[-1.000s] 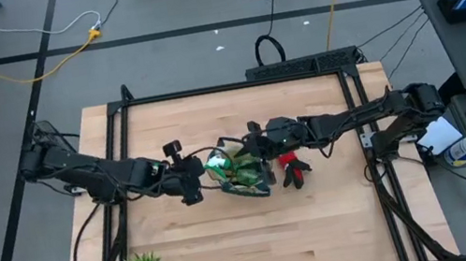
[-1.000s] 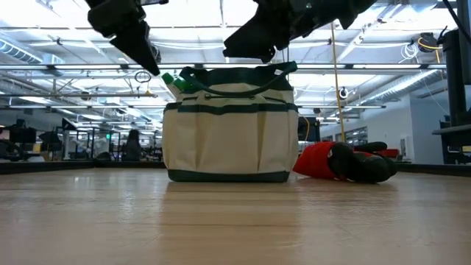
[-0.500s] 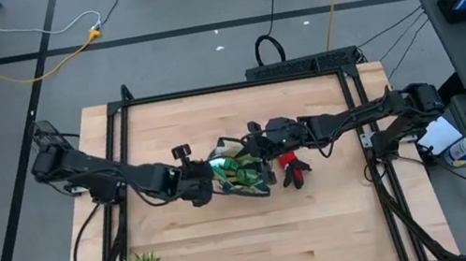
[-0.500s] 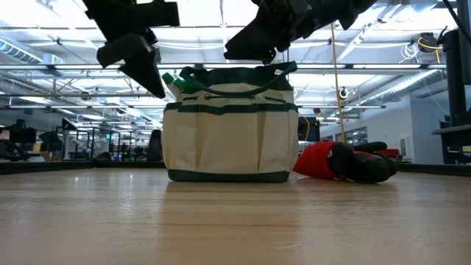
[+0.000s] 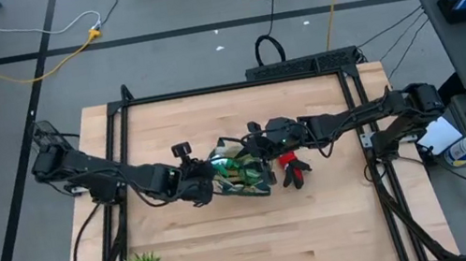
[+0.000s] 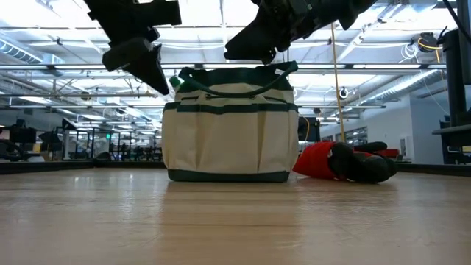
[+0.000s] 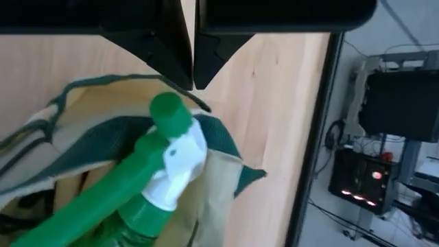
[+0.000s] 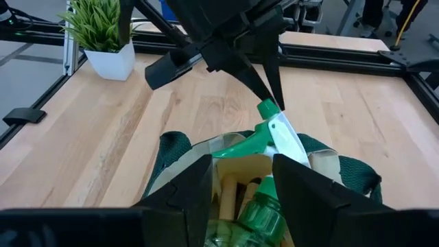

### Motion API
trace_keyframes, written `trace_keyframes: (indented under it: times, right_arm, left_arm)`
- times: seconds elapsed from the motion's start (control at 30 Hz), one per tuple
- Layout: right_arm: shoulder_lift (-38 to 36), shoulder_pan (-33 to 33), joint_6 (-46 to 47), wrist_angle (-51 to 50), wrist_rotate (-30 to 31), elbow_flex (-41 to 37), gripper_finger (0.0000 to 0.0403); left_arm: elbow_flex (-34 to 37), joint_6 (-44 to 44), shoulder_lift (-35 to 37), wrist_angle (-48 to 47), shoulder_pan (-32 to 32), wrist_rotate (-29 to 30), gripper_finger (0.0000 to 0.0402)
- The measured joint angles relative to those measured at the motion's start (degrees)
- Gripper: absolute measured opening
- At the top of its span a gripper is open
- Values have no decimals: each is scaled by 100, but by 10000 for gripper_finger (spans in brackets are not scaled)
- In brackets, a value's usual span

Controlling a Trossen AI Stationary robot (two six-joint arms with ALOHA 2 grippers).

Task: Pick & Place Garden tools in Gardening bag
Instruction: Put the green sprayer into the green gardening bag

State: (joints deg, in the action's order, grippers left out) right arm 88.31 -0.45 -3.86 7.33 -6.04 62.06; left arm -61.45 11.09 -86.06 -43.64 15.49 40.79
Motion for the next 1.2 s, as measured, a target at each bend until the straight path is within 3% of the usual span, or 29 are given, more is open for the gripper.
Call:
trace_keyframes:
  times: [0.23,0.97,1.2]
  right_arm:
    - [0,0,0,4,-1,-2,146]
    - [2,0,0,-35,0,-7,144]
    - [394,52,-48,84,-4,-15,144]
  left_arm:
    - [0,-130,0,452,-2,81,9]
    - [0,-1277,-28,1808,-2,-978,12]
    - [0,-1395,-28,2026,-7,-1289,8]
